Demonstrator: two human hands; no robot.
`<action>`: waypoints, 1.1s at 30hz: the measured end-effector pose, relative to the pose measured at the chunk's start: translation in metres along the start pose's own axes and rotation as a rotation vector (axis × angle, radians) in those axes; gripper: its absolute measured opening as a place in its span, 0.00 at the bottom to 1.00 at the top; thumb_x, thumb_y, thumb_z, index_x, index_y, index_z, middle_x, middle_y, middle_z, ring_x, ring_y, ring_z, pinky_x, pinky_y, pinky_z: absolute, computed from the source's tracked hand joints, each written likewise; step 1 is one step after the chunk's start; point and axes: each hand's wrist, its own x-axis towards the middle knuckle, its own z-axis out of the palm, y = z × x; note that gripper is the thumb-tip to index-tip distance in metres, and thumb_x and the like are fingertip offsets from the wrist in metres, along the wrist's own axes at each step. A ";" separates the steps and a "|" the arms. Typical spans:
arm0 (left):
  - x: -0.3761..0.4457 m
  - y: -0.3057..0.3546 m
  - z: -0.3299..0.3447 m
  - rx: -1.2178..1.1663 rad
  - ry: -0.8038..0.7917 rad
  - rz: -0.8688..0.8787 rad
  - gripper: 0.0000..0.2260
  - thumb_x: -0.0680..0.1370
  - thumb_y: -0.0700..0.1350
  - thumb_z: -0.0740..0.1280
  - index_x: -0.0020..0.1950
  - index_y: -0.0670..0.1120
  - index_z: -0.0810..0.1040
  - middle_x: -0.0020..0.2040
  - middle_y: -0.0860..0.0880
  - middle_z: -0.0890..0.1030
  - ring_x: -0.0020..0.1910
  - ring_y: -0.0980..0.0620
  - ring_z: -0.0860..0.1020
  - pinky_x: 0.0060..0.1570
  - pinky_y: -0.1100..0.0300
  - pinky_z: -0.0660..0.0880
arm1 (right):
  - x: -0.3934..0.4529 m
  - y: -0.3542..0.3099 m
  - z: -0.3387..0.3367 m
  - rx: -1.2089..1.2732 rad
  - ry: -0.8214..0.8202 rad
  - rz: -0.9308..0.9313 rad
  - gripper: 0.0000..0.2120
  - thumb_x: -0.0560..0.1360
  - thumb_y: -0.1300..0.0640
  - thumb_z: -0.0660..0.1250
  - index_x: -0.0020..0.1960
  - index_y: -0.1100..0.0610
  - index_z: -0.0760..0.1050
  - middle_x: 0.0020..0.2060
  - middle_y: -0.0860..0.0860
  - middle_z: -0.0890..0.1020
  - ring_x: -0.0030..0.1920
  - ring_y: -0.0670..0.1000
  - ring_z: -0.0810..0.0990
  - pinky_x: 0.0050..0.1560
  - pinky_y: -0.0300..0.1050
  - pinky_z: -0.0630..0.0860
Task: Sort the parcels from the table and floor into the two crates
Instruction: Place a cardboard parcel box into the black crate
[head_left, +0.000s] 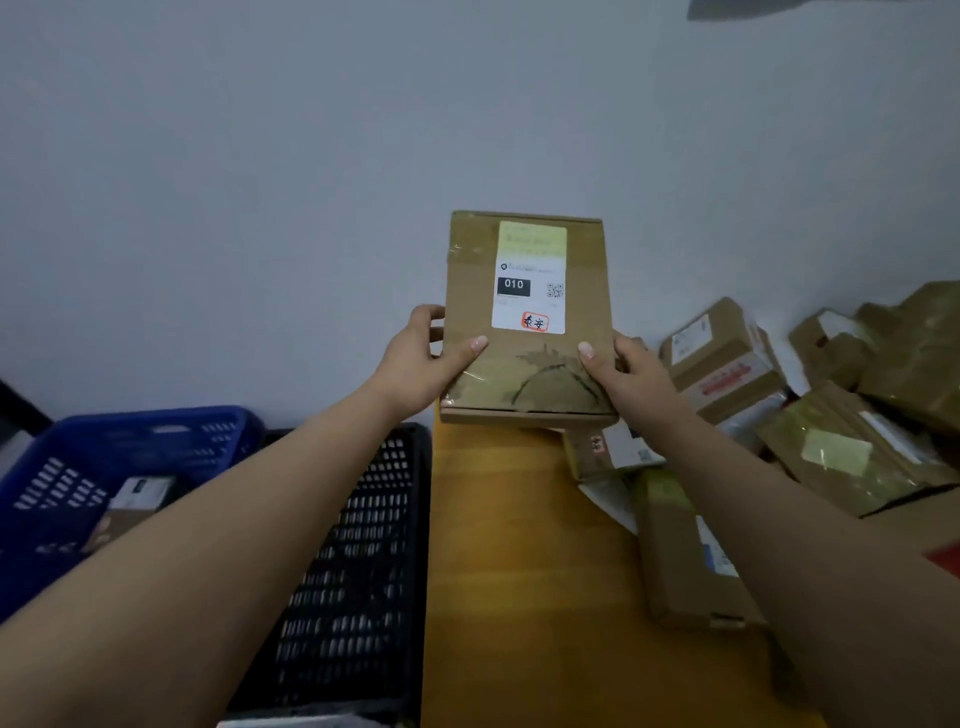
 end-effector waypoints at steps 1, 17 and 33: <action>-0.001 -0.005 -0.006 0.031 0.024 -0.009 0.30 0.76 0.57 0.69 0.73 0.46 0.64 0.66 0.48 0.74 0.61 0.48 0.77 0.57 0.51 0.78 | 0.003 -0.001 0.008 -0.015 -0.027 -0.001 0.13 0.80 0.48 0.62 0.63 0.49 0.73 0.48 0.35 0.78 0.46 0.32 0.78 0.41 0.26 0.74; -0.008 -0.129 -0.133 0.120 0.105 -0.283 0.26 0.78 0.58 0.64 0.69 0.44 0.66 0.60 0.48 0.75 0.55 0.51 0.76 0.51 0.57 0.74 | 0.042 -0.014 0.184 -0.230 -0.255 0.120 0.28 0.75 0.37 0.64 0.67 0.54 0.69 0.57 0.48 0.76 0.52 0.48 0.76 0.48 0.43 0.72; -0.029 -0.335 -0.207 0.206 -0.344 -0.639 0.22 0.78 0.58 0.65 0.63 0.42 0.75 0.55 0.47 0.78 0.48 0.51 0.78 0.41 0.61 0.74 | 0.001 0.069 0.394 -0.355 -0.410 0.813 0.26 0.77 0.39 0.62 0.63 0.59 0.72 0.52 0.56 0.79 0.49 0.57 0.80 0.44 0.49 0.78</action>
